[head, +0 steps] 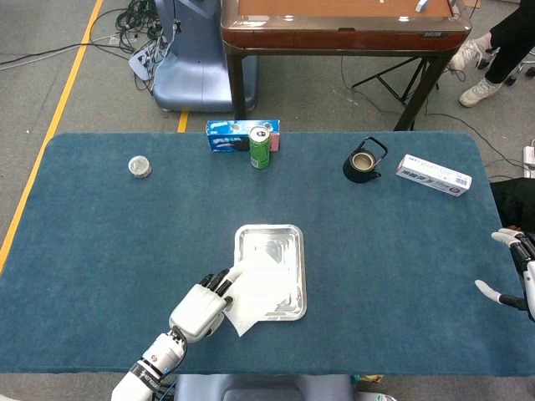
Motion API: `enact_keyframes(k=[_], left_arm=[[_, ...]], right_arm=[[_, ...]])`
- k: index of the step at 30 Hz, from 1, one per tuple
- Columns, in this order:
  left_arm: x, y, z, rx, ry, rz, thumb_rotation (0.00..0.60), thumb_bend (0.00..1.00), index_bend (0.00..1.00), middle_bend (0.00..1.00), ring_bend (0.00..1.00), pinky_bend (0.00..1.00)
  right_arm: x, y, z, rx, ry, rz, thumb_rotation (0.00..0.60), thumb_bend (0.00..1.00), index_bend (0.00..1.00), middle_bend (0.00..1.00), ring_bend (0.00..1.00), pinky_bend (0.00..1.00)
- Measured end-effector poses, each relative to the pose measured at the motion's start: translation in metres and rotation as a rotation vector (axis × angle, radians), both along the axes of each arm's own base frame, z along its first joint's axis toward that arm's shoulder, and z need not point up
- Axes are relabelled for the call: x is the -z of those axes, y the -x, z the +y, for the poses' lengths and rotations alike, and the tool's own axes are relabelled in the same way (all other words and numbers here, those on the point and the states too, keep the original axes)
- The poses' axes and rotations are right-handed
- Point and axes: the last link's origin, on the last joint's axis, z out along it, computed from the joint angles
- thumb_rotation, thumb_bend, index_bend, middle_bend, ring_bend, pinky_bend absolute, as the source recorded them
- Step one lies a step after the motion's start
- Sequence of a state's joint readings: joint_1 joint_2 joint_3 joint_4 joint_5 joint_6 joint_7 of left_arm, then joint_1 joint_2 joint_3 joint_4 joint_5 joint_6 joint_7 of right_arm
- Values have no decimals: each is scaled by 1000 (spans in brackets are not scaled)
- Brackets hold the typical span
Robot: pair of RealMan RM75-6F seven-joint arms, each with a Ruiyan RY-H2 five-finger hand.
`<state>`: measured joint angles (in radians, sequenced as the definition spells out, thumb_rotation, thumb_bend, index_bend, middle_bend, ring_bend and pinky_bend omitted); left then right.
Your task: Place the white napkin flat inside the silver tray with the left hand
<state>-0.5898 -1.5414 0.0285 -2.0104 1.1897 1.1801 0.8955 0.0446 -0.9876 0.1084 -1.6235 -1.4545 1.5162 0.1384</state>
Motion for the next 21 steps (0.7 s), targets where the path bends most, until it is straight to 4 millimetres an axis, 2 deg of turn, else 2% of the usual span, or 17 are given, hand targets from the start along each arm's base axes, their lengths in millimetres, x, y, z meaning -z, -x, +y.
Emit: enact_keyframes(k=[12,14,17,18,21], left_arm=[[2,-8,-4,16,17,-22,600,363,348,40,0,168],[1,-8,-4,15,14,-20,600,363,336,40,2,199],[-2,-6,0,14,2,-10,600,364,295,53,100,386],[-4,-5,2,17,-2,0,600,363,265,77,173,474],[-9,-2,8,33,-4,42,600,363,171,236,391,686]], right_arm=[[-2,1,1,-1,6,-6,600,69,261,246,168,265],[-2,0,1,-2,6,-6,600,70,261,246,168,264],[-2,0,1,-2,7,-7,600,69,261,246,168,265],[-2,0,1,-2,6,-7,600,70,261,246,168,265],[-2,0,2,-4,5,-6,600,70,261,245,168,265]])
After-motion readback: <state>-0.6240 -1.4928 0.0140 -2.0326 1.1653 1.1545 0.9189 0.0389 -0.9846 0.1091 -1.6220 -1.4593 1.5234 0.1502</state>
